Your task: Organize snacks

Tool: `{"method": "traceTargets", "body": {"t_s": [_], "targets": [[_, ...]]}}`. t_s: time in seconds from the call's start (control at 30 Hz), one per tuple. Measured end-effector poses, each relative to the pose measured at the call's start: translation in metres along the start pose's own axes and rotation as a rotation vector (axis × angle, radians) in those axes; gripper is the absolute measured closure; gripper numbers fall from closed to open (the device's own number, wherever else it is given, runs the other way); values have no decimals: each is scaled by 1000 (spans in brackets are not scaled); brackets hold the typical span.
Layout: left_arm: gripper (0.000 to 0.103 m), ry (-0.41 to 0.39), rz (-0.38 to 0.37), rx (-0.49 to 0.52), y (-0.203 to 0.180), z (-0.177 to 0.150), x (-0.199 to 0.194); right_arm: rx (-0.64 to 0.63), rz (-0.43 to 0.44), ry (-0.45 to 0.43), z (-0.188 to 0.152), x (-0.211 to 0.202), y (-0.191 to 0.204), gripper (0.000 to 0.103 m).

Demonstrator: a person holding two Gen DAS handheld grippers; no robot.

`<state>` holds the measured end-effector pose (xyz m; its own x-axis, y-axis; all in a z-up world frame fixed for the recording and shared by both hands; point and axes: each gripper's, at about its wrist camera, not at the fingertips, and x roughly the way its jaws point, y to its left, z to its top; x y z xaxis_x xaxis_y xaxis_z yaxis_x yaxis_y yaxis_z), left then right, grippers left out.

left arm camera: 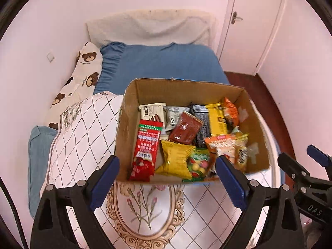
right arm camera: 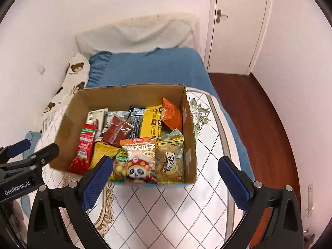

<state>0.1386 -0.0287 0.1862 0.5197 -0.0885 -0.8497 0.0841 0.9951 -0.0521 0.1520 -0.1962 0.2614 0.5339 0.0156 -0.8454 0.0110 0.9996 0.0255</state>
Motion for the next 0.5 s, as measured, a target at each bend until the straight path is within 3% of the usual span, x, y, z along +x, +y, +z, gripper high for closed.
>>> {"method": "traceTargets", "body": {"t_s": [0.2,0.5], "targets": [[9,-47,-16,-4,1,-30,-41,-11,22,-68,-28,-55,1,0],[9,-157,22,4,2,-68,-105,-22,40,-171,-65,-127,3,0]]}}
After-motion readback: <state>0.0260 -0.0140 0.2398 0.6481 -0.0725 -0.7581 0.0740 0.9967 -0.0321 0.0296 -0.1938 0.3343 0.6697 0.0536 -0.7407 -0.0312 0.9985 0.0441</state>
